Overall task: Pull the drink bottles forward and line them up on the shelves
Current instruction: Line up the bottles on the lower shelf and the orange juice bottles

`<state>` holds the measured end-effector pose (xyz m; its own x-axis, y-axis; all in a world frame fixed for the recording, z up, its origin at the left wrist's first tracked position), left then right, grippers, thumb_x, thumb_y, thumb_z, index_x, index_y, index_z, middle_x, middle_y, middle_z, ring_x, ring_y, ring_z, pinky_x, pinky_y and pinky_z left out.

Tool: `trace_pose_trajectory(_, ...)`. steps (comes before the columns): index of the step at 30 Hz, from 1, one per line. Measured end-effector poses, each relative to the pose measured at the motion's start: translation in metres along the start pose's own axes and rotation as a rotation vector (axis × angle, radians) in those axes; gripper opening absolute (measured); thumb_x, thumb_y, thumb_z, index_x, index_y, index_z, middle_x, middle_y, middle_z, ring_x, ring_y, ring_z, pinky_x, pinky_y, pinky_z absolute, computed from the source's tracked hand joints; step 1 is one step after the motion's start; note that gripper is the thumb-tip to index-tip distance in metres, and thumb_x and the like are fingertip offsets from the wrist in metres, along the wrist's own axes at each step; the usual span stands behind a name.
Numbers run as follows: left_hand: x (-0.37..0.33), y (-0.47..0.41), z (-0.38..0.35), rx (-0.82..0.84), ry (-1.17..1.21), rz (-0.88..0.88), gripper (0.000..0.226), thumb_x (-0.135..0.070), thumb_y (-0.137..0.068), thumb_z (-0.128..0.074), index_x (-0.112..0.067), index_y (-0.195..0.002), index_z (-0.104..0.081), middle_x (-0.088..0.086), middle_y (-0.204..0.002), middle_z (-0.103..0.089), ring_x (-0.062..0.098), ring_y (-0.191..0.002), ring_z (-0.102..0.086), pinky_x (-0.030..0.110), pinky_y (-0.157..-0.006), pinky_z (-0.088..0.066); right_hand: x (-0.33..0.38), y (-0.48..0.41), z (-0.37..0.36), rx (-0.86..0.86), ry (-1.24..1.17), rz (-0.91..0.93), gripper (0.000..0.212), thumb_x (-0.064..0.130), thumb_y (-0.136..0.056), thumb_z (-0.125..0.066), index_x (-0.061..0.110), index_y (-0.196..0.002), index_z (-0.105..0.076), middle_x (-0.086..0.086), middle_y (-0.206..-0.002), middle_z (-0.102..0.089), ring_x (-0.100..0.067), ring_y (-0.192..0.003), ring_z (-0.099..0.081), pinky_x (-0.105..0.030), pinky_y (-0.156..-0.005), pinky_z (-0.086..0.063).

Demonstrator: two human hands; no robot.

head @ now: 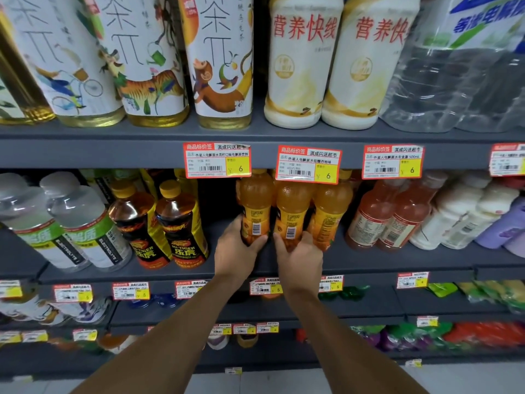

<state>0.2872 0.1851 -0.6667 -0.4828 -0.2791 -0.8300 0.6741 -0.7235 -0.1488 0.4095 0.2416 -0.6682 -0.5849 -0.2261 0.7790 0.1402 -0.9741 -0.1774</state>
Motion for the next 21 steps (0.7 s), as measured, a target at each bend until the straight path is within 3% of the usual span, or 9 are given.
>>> trace_pose_trajectory(8,-0.004,0.016,0.002,-0.098,0.033,0.078,0.057,-0.034,-0.081,-0.081,-0.020,-0.129,-0.055,-0.002,-0.118,-0.066,0.015,-0.108,-0.063,0.043,-0.093,-0.055,-0.024,0.007,0.032,0.222,0.054,0.192,0.046,0.063,-0.091,-0.058,0.023,-0.113,-0.056,0.003,-0.092,-0.069,-0.016,-0.082,-0.069,-0.042,-0.075,-0.059)
trace_pose_trajectory(12,-0.009,0.041,0.005,-0.135,-0.092,0.140,0.065,-0.041,-0.081,-0.080,-0.018,-0.132,-0.047,0.001,-0.123,-0.057,0.023,-0.110,-0.061,0.042,-0.087,-0.054,-0.029,-0.003,0.051,0.373,0.206,0.313,0.053,0.067,-0.089,-0.057,0.029,-0.125,-0.053,0.004,-0.112,-0.068,-0.018,-0.101,-0.067,-0.044,-0.084,-0.057)
trace_pose_trajectory(16,-0.004,0.061,0.007,-0.096,-0.168,0.069,0.071,-0.035,-0.084,-0.078,-0.018,-0.140,-0.039,0.002,-0.129,-0.050,0.023,-0.111,-0.060,0.032,-0.081,-0.049,-0.020,-0.010,0.049,0.344,0.418,0.315,0.079,0.080,-0.075,-0.062,0.020,-0.125,-0.055,-0.001,-0.123,-0.058,-0.025,-0.108,-0.063,-0.042,-0.086,-0.055)
trace_pose_trajectory(21,0.001,0.055,0.012,-0.064,-0.204,0.075,0.070,-0.037,-0.087,-0.075,-0.018,-0.144,-0.039,0.004,-0.129,-0.047,0.025,-0.109,-0.060,0.034,-0.081,-0.051,-0.022,-0.010,0.036,0.284,0.304,0.284,0.067,0.066,-0.077,-0.072,0.017,-0.122,-0.058,-0.004,-0.119,-0.058,-0.026,-0.108,-0.061,-0.041,-0.085,-0.053)
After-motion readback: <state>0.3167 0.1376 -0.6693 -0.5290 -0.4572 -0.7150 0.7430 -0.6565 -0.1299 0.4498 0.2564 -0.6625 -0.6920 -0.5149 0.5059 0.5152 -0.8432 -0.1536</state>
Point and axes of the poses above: each hand's wrist, its own y-axis away from the middle knuckle, its own z-axis out of the back of the hand, x = y × z, the point moved 1 cm from there along -y, towards the middle knuckle
